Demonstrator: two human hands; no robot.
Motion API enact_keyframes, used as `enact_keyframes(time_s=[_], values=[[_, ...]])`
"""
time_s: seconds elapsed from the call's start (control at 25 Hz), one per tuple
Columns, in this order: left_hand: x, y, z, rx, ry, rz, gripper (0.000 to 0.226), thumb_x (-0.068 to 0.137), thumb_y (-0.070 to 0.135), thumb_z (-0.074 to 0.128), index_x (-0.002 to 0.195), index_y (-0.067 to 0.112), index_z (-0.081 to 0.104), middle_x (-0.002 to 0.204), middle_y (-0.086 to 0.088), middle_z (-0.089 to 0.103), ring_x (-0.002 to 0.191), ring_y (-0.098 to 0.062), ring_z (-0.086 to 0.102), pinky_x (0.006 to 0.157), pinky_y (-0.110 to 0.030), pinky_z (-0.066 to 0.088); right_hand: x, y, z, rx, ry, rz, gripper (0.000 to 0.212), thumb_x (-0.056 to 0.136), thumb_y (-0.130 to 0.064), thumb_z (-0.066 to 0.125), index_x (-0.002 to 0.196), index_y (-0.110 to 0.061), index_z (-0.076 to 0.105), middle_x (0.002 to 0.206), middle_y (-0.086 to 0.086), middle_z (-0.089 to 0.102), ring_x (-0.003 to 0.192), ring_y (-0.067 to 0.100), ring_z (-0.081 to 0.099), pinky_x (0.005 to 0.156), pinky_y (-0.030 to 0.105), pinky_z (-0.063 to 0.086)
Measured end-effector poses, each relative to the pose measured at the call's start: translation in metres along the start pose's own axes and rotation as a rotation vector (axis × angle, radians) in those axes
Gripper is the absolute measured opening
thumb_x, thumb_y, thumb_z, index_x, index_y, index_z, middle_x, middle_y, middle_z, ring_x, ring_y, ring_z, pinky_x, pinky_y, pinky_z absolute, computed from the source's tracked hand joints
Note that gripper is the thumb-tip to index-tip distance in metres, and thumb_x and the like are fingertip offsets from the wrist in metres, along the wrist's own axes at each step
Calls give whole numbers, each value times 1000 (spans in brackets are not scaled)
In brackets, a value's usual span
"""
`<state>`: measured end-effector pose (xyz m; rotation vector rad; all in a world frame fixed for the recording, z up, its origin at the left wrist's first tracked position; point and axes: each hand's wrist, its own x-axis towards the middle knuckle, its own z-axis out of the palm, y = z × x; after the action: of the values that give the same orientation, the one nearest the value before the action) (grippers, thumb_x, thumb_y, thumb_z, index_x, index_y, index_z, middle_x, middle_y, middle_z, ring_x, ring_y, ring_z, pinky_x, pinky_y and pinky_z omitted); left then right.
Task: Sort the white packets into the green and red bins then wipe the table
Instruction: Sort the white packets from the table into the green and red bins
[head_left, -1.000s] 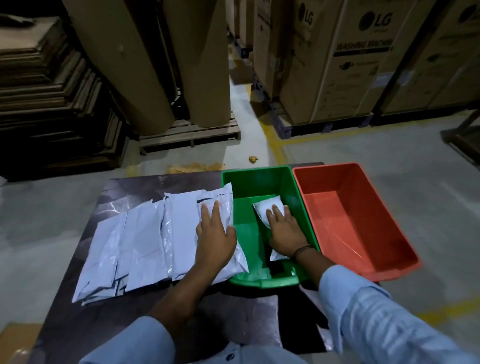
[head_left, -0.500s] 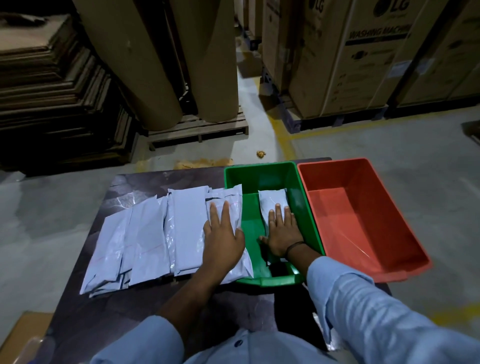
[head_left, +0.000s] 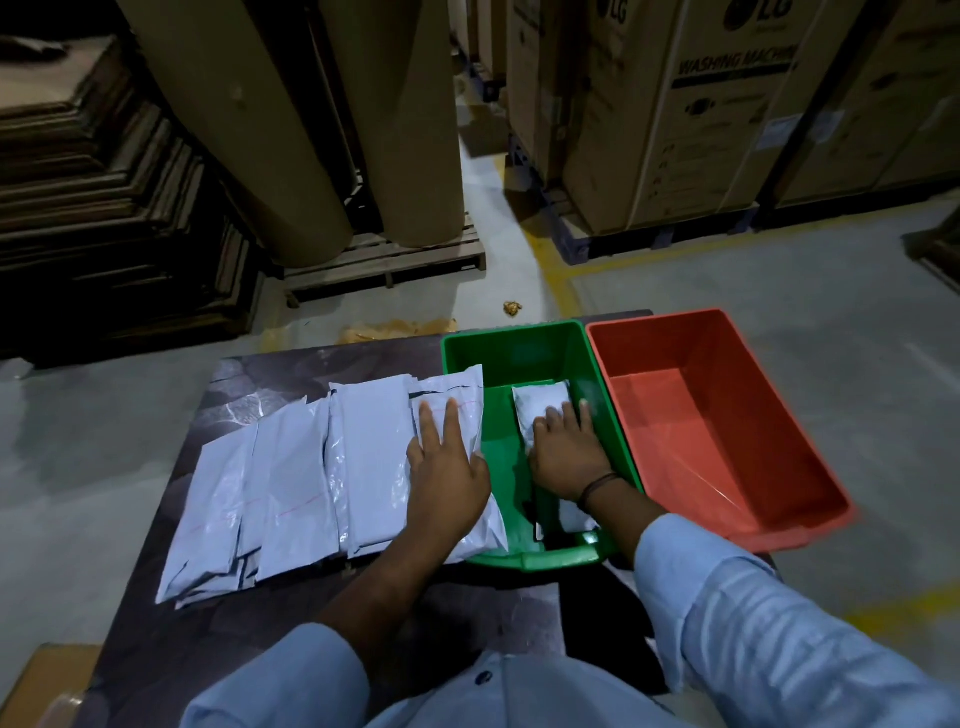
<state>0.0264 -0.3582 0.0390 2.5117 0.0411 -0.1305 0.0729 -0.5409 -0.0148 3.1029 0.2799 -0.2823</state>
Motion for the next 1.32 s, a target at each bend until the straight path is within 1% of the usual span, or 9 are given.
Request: enact_keyframes(time_s=[0.08,0.2,0.36,0.44,0.64,0.84,0.96,1.24,1.32], values=[[1,6,-2,10,29,25,73,101,27,49,163,27,9,170,-5,-10,150,-43,15,118,-57,31,1,11,-21,-33,202,-58,55,92,-33,43,140,-7,48,147,22,45,145,42,29,122,60,5],[3,23,4,32,56,81,72,101,25,47,163,25,9,170,-8,-10,151,-44,11,121,-55,24,3,40,-45,3,399,51,60,85,-30,44,140,-8,52,153,21,41,147,42,27,121,63,6],[6,47,28,115,46,205,69,102,28,41,163,20,9,170,-14,-10,152,-43,8,123,-53,22,-7,72,-33,109,273,149,68,87,-24,39,154,-11,32,164,16,20,151,38,20,120,62,12],[14,50,48,196,9,180,73,98,30,40,163,16,8,169,-18,-10,152,-47,8,121,-54,25,-11,74,-25,203,230,154,68,91,-17,42,156,-11,25,165,12,18,150,34,22,120,57,19],[39,33,90,289,-178,-43,86,94,25,47,162,13,-3,165,-22,-22,151,-51,2,120,-56,23,-8,76,-21,321,299,119,66,88,-10,48,152,-9,36,162,15,27,147,34,32,114,51,35],[44,23,106,364,-115,-53,77,102,38,41,163,13,1,165,-26,-18,150,-54,5,121,-59,13,-8,76,-18,373,321,118,64,87,-8,50,150,-8,40,161,16,30,145,34,34,111,50,39],[43,21,112,432,-82,-25,83,101,53,40,163,13,1,166,-25,-17,151,-54,-2,122,-61,7,-8,76,-18,386,336,109,63,87,-7,51,149,-7,41,161,15,30,146,34,34,112,49,39],[50,3,127,445,-207,18,97,85,70,-3,163,12,-1,167,-18,-18,151,-48,-21,122,-59,-8,-7,76,-16,359,334,86,60,90,-7,48,150,-7,41,163,13,27,148,32,31,116,47,35],[50,0,129,409,-245,-18,98,86,74,-3,162,12,-5,167,-15,-20,150,-45,-25,123,-57,-11,-7,76,-16,365,330,90,60,91,-7,49,150,-8,41,163,12,26,148,31,31,116,46,35]])
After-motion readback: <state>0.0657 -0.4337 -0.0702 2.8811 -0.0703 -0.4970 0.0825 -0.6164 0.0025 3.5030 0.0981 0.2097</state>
